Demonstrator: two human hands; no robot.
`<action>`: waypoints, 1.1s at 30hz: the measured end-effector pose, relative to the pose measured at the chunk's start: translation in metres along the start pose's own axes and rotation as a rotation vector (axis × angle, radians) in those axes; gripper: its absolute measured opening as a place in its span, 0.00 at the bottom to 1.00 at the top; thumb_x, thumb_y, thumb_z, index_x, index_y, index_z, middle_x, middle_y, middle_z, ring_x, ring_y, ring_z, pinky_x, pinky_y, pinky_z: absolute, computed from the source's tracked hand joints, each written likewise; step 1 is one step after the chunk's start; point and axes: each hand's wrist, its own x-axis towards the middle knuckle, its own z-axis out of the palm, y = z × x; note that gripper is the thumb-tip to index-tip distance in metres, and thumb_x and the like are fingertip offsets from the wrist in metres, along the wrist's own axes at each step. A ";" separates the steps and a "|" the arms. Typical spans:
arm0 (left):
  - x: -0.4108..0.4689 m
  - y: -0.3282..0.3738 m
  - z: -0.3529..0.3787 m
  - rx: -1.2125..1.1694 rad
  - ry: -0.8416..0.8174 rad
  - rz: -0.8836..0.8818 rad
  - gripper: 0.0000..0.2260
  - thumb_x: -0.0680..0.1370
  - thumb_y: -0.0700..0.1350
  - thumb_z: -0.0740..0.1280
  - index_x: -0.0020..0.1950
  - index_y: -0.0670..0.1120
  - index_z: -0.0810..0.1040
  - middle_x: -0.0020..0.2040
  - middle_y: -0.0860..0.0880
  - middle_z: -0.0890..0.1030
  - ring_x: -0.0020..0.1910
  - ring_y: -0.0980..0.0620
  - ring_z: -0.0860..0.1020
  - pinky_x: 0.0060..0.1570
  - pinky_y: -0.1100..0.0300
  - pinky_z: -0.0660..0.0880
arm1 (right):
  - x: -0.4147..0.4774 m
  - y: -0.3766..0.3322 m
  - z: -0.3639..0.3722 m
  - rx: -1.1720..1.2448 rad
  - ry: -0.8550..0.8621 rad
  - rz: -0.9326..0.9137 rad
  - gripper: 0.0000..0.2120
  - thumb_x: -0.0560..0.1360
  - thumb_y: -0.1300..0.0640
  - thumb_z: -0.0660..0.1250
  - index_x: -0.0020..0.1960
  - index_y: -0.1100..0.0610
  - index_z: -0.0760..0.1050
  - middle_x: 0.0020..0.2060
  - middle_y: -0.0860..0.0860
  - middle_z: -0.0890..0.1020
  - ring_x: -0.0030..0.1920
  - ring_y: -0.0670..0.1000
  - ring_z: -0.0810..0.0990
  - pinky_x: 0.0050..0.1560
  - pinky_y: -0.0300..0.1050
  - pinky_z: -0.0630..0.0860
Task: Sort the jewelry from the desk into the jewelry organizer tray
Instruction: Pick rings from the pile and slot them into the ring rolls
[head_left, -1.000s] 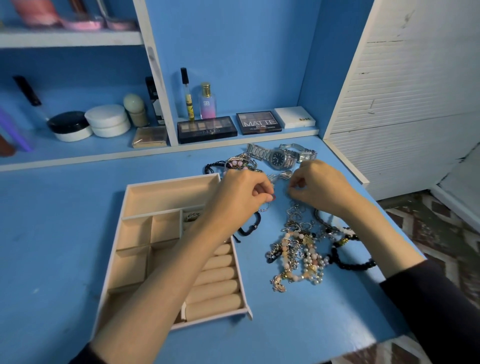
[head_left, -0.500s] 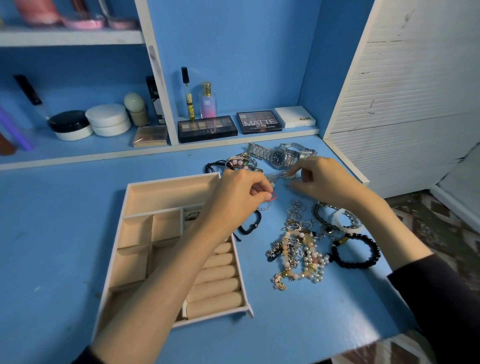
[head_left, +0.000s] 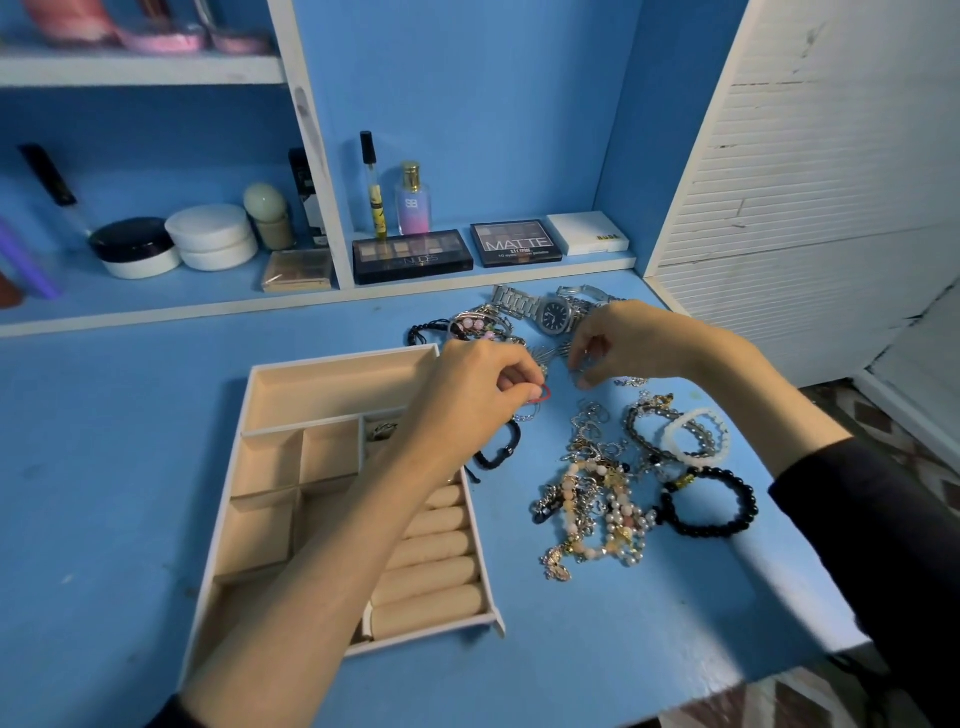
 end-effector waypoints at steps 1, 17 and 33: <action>0.000 0.000 0.000 0.003 0.001 0.001 0.03 0.71 0.41 0.72 0.43 0.48 0.83 0.34 0.58 0.78 0.33 0.65 0.76 0.37 0.78 0.69 | 0.001 -0.001 0.000 0.011 -0.007 0.000 0.05 0.68 0.57 0.74 0.42 0.51 0.80 0.34 0.41 0.77 0.36 0.42 0.73 0.35 0.35 0.66; -0.001 0.002 -0.003 0.034 0.013 0.005 0.02 0.70 0.45 0.73 0.39 0.52 0.83 0.32 0.61 0.78 0.34 0.65 0.77 0.41 0.69 0.75 | -0.002 0.002 0.005 0.101 0.064 0.024 0.08 0.68 0.56 0.74 0.44 0.54 0.77 0.33 0.46 0.74 0.33 0.45 0.70 0.34 0.38 0.66; -0.044 -0.015 -0.048 -0.044 0.147 -0.082 0.07 0.70 0.39 0.73 0.46 0.48 0.84 0.35 0.56 0.81 0.37 0.62 0.78 0.40 0.74 0.74 | -0.045 -0.057 0.035 0.607 0.342 -0.132 0.02 0.68 0.58 0.74 0.39 0.55 0.81 0.33 0.47 0.83 0.32 0.41 0.78 0.33 0.28 0.71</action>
